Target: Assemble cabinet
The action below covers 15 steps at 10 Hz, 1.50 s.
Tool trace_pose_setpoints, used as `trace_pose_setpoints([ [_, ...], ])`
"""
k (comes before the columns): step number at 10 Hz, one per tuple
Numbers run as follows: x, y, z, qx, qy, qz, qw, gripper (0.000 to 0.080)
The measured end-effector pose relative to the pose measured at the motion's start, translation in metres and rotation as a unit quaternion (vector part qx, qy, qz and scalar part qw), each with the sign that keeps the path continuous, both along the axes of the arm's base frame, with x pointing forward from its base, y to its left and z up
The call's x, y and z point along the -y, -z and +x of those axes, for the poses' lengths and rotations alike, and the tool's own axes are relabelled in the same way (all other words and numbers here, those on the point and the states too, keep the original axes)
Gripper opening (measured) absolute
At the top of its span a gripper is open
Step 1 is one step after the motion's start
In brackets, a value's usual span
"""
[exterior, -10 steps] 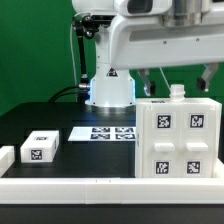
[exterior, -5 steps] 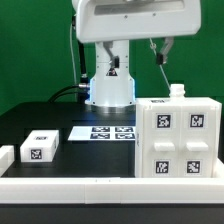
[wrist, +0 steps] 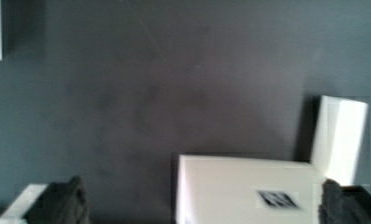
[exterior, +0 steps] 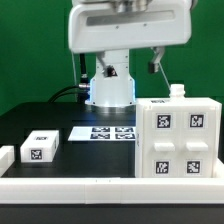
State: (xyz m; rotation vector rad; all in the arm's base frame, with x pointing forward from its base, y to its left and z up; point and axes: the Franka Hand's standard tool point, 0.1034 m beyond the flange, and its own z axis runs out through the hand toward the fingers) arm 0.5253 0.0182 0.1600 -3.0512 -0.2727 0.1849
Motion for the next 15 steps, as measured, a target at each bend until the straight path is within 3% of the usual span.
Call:
trace_pose_setpoints([
  [2, 0.059, 0.026, -0.042, 0.001, -0.012, 0.004, 1.0, 0.0649],
  [3, 0.076, 0.037, -0.053, -0.004, 0.006, 0.001, 1.0, 0.0649],
  [5, 0.064, 0.032, -0.045, 0.0, -0.004, 0.002, 1.0, 0.0649],
  [7, 0.069, 0.036, -0.046, 0.002, -0.004, 0.001, 1.0, 0.0649],
  [9, 0.101, 0.065, -0.061, 0.005, 0.011, -0.009, 1.0, 0.0649],
  [12, 0.157, 0.104, -0.064, 0.034, -0.041, -0.029, 0.998, 0.0649],
  [15, 0.154, 0.104, -0.065, 0.03, -0.033, -0.028, 0.999, 0.0649],
])
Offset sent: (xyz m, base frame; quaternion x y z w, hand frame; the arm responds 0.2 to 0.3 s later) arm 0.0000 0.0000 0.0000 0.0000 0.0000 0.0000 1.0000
